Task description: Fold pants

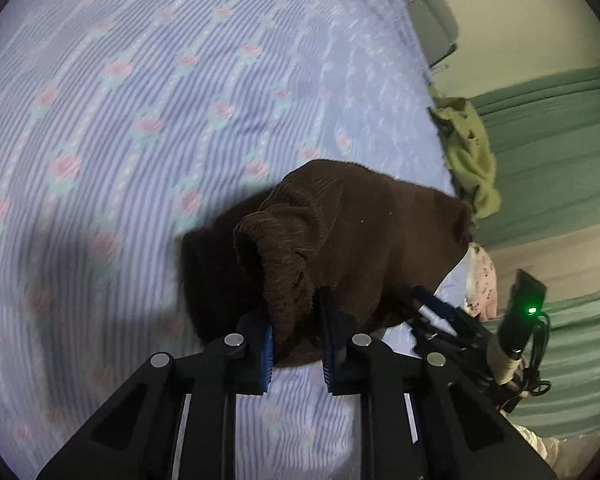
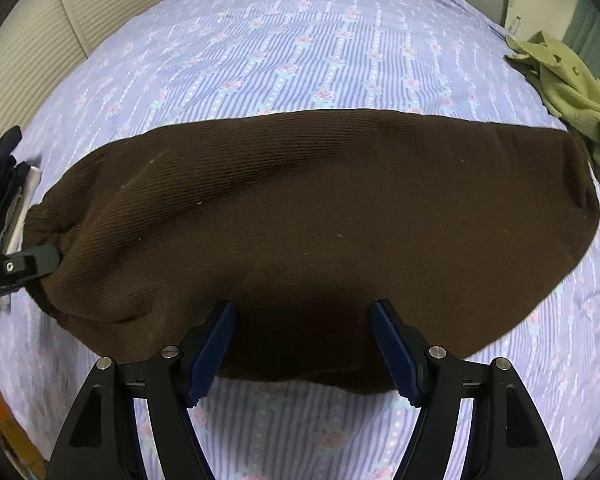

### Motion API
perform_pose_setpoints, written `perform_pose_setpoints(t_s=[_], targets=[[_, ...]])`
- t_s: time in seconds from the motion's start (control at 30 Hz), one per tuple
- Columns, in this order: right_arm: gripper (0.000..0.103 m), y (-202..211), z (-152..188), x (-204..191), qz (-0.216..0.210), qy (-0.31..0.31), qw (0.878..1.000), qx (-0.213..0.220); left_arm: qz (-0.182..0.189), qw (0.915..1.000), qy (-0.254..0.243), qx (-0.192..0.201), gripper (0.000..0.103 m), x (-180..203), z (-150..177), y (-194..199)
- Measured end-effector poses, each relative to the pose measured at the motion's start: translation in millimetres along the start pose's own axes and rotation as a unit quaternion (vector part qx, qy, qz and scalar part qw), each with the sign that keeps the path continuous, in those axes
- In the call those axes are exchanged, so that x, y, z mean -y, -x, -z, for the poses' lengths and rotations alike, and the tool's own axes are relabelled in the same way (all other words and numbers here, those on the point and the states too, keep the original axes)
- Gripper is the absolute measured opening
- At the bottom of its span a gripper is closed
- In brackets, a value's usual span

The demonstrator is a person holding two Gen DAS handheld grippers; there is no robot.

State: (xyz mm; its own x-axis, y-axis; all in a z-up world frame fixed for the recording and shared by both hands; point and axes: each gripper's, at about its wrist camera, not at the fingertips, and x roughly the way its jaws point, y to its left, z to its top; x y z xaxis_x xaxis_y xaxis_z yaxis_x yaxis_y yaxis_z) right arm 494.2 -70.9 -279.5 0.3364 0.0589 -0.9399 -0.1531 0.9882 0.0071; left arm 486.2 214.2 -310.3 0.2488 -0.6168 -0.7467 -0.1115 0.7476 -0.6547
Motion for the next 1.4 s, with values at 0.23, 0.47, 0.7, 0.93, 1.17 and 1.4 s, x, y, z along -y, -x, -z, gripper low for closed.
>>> perform_pose_setpoints(t_s=[0.23, 0.47, 0.7, 0.93, 1.17, 1.4], targets=[[0.071, 26, 14, 8, 0.002, -0.009, 1.000, 0.014, -0.075, 0.9968, 0.022, -0.017, 0.023, -20, -9, -23], [0.071, 39, 22, 20, 0.013, -0.002, 0.999, 0.029, -0.231, 0.9686, -0.087, 0.027, 0.059, 18, -11, -18], [0.071, 59, 45, 44, -0.009, 0.009, 0.999, 0.048, -0.292, 0.9342, -0.169, 0.117, 0.074, 72, 50, 25], [0.071, 39, 77, 68, -0.031, 0.023, 0.999, 0.005, -0.298, 0.9046, -0.283, 0.112, 0.071, 121, 114, -11], [0.071, 42, 95, 87, -0.035, 0.023, 0.999, 0.004, -0.336, 0.7684, -0.533, 0.113, 0.068, 181, 147, -87], [0.071, 30, 98, 96, -0.038, 0.013, 0.999, 0.005, -0.352, 0.6409, -0.678, 0.078, 0.053, 189, 163, -153]])
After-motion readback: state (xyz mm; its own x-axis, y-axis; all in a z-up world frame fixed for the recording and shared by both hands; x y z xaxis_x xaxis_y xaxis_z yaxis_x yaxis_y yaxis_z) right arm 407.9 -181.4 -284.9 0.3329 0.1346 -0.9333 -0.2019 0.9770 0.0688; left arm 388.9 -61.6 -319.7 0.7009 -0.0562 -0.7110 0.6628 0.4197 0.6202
